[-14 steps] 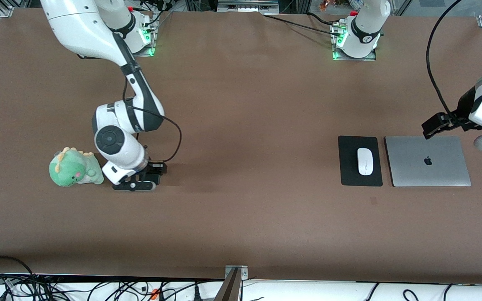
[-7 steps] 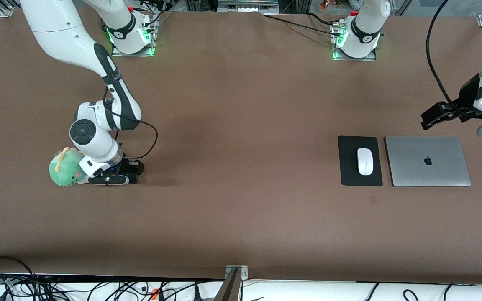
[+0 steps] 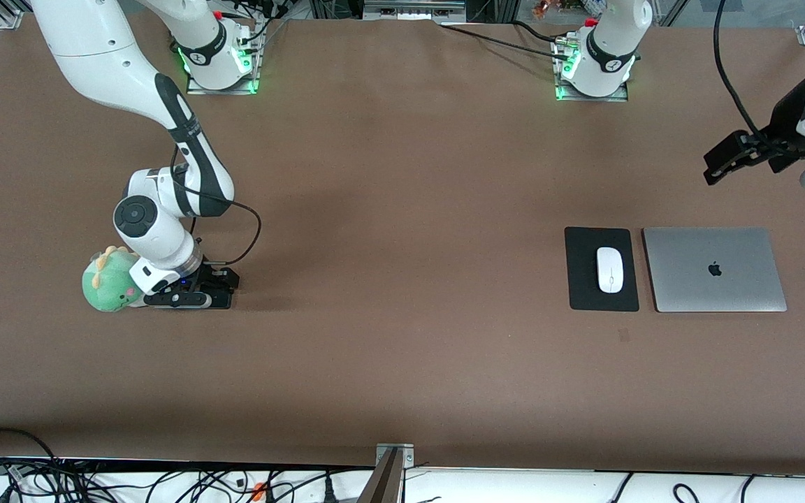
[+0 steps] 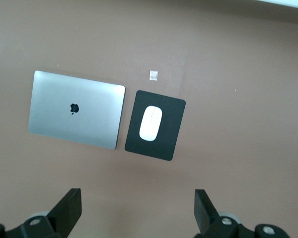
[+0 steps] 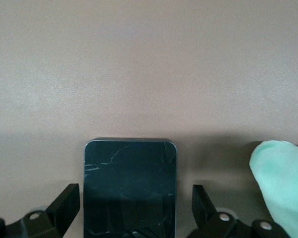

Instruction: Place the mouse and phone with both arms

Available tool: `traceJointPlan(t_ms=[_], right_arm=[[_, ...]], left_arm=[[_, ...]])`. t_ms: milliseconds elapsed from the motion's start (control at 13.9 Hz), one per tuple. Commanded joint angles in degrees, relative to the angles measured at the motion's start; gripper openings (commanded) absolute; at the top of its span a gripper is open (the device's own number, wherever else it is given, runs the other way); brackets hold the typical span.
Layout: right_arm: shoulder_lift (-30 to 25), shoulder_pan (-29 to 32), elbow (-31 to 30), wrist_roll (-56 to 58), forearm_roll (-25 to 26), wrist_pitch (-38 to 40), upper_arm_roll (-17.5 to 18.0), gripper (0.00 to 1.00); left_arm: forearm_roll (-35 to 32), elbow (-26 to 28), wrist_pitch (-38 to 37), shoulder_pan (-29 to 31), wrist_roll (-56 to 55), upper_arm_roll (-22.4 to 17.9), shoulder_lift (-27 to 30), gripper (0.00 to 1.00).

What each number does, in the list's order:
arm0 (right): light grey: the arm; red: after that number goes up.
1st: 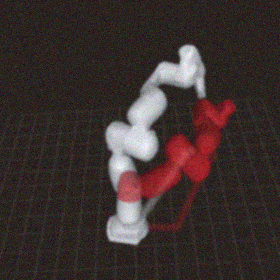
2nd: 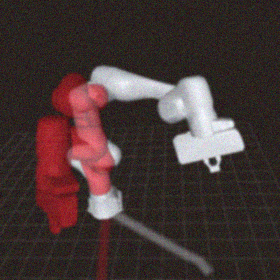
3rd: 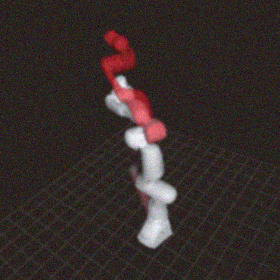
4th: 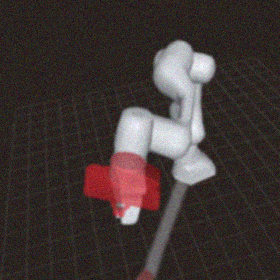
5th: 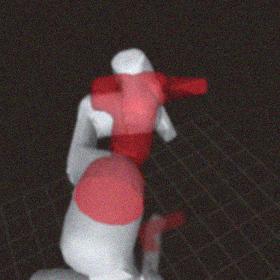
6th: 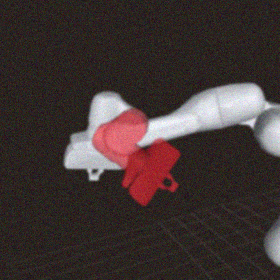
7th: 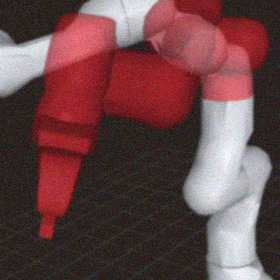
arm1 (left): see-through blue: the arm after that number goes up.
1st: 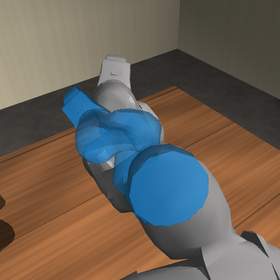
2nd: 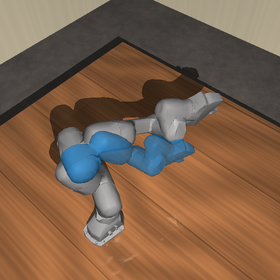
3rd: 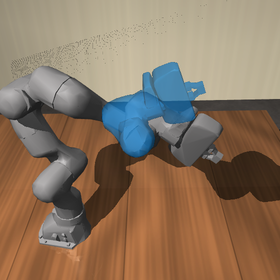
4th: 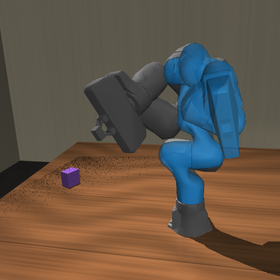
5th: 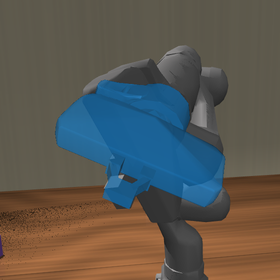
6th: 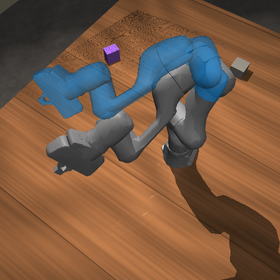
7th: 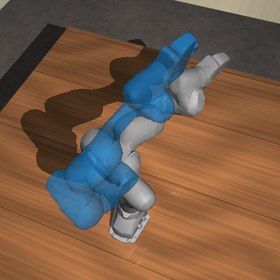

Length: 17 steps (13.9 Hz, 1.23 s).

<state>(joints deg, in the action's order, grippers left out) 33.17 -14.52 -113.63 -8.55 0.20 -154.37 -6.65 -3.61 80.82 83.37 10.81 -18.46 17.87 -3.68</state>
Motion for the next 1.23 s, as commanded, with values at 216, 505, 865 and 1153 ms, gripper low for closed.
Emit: traceJointPlan(t_ms=[216,505,865,1153], right_arm=[[-2.67,0.81,2.70,1.69,-4.57,7.30,1.02,1.00],[-6.00,0.89,9.29,2.13,-8.09,20.82,0.94,1.00],[-12.49,3.09,16.86,8.89,-10.83,37.45,-0.03,1.00],[-20.06,3.18,17.39,8.99,-9.78,48.43,-3.63,1.00]], left_arm=[[1.59,4.43,-0.58,-8.43,3.24,-8.98,4.12,1.00],[3.52,6.28,-0.49,-12.13,4.57,-14.09,5.62,1.00],[3.52,6.28,-0.49,-12.05,4.40,-13.57,5.45,1.00],[3.52,6.28,-0.32,-12.04,4.48,-13.48,4.92,1.00]])
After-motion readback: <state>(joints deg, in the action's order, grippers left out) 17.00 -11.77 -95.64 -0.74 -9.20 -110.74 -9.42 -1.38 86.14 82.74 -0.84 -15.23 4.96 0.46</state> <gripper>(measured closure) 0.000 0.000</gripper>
